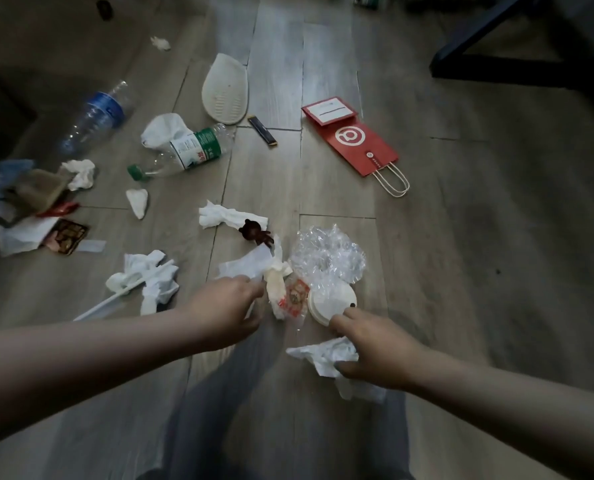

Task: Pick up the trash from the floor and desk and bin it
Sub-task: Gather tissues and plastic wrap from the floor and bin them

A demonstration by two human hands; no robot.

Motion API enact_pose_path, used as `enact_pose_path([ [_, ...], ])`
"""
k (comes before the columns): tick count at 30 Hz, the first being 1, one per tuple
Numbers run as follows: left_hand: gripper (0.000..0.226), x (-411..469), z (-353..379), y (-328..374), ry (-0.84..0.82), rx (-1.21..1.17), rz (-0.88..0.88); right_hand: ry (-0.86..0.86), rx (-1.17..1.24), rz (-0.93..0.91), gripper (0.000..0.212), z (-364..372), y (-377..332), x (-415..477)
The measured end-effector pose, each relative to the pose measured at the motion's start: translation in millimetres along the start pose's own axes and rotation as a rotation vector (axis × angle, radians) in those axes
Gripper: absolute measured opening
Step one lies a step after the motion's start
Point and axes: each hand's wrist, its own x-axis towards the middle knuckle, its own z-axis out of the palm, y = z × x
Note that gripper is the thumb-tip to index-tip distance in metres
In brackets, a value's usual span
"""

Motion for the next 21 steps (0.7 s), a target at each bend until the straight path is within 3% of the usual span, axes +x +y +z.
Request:
enact_pose_path([
  [15,0.032,-2,15,-10,-0.056,0.041,-0.012,-0.061,0.038,0.114,0.053,53,6,-2],
  [21,0.034,1,16,-16,-0.081,0.016,-0.034,0.018,0.214,0.134,0.039,53,23,7],
])
